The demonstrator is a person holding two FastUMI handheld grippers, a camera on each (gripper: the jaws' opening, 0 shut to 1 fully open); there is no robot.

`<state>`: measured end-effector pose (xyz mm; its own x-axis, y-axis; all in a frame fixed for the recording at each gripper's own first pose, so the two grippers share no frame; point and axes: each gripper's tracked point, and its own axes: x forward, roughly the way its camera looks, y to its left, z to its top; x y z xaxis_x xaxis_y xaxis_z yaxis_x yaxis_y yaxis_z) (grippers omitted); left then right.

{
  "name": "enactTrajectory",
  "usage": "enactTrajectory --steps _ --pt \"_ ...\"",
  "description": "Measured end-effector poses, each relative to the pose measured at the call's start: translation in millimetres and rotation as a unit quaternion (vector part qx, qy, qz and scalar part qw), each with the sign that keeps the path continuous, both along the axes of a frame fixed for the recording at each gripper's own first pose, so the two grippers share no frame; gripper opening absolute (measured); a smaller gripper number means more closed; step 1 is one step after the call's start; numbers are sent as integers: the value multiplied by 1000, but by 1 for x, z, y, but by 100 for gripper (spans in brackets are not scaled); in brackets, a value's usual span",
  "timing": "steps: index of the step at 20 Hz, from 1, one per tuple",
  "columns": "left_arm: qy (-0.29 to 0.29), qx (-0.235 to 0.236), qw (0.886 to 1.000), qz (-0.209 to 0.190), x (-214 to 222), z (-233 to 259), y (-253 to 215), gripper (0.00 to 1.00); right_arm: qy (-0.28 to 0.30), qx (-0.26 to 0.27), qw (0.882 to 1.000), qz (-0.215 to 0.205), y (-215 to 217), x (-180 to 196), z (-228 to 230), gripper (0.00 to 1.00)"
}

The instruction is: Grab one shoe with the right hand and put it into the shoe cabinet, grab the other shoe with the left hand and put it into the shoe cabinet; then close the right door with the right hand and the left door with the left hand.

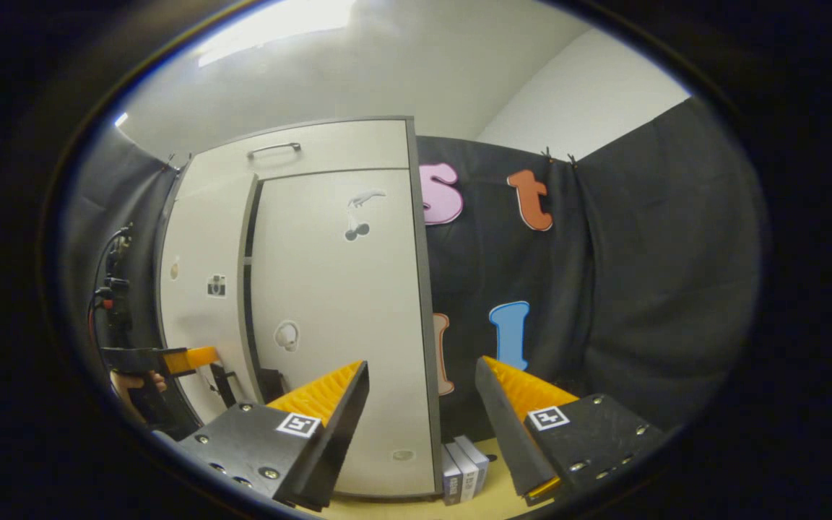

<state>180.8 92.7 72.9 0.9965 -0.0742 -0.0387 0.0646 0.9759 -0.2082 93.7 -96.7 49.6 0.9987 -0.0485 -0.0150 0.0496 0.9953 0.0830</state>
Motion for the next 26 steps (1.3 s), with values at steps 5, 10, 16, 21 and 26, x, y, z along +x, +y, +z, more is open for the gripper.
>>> enactTrajectory --steps 5,10,16,21,26 --pt "2 3 1000 12 0 -1 -1 94 -2 1 1000 20 14 4 0 89" --pt "7 19 1000 23 -14 4 2 96 11 -5 999 40 36 2 -4 89" --pt "-3 64 998 24 -91 33 4 95 21 -2 997 75 70 -15 1 82" --pt "-8 83 996 28 -151 45 5 95 23 3 995 95 89 -32 5 82" --pt "-12 74 997 20 -177 49 -2 96 22 3 994 103 96 -45 7 89"
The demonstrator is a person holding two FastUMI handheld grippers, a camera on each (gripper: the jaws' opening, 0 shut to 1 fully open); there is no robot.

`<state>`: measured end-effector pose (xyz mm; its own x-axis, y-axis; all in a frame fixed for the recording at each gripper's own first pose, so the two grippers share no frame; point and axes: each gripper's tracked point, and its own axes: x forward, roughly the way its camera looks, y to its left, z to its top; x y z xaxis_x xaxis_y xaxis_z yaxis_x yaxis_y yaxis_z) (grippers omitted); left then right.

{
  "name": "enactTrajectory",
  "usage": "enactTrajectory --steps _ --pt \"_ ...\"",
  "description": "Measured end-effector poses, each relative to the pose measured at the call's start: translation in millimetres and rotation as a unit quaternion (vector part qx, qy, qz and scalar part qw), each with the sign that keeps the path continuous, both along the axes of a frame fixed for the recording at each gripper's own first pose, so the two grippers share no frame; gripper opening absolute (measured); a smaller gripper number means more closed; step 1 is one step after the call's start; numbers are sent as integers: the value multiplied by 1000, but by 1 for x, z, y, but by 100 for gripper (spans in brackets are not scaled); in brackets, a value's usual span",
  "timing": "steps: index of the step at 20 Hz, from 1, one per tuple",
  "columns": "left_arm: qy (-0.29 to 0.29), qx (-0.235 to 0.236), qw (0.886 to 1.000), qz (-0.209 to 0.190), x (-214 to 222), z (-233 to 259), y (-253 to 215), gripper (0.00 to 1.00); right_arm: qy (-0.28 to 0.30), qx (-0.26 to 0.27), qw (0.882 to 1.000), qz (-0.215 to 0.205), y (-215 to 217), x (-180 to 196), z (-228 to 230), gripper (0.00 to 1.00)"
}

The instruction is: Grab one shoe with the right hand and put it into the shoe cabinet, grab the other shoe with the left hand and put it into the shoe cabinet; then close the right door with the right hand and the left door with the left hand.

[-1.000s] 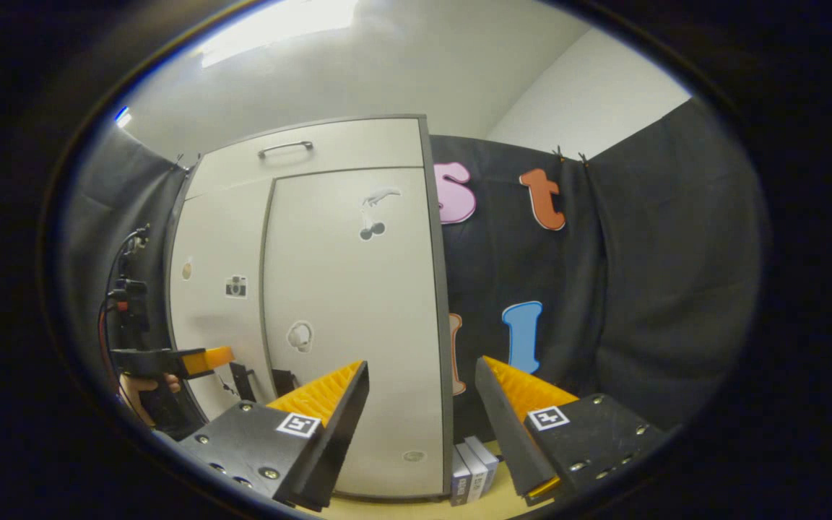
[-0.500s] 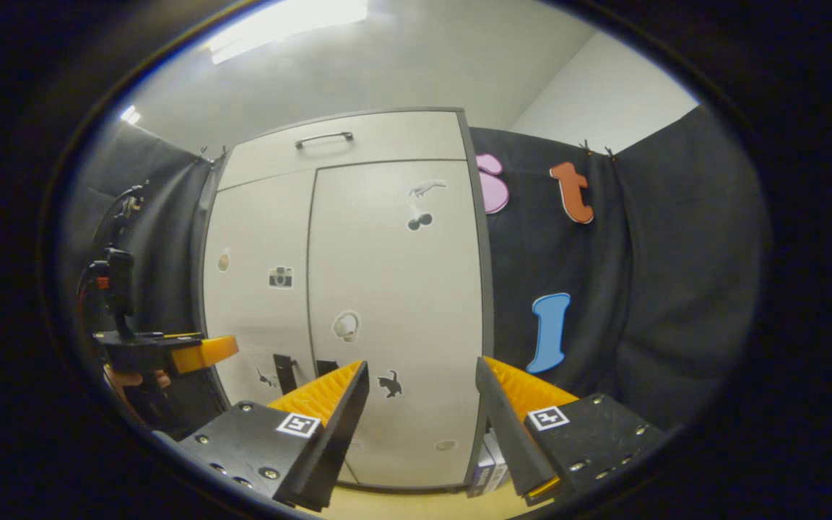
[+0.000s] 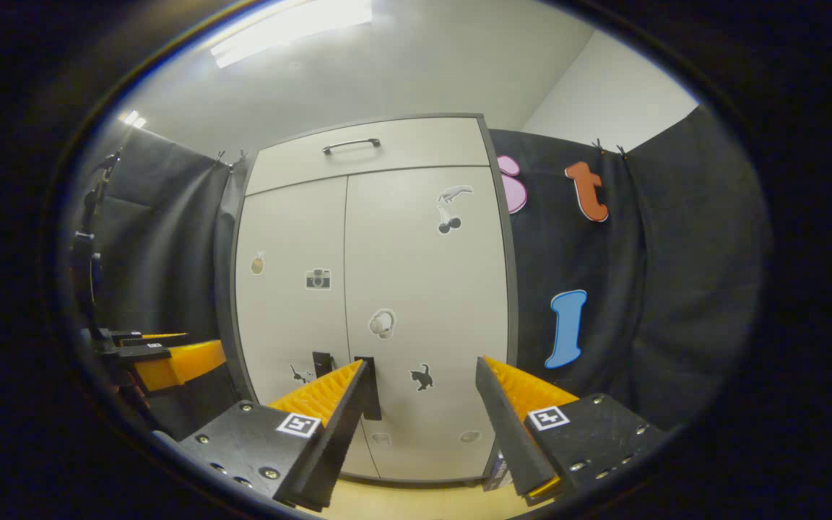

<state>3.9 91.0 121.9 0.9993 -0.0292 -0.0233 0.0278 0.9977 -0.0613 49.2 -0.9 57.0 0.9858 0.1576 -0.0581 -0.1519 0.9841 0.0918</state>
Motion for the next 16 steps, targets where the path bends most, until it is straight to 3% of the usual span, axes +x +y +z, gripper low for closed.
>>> enactTrajectory --steps 16 --pt "-14 4 1000 -4 -15 9 0 95 -13 10 1000 2 3 -10 11 89"
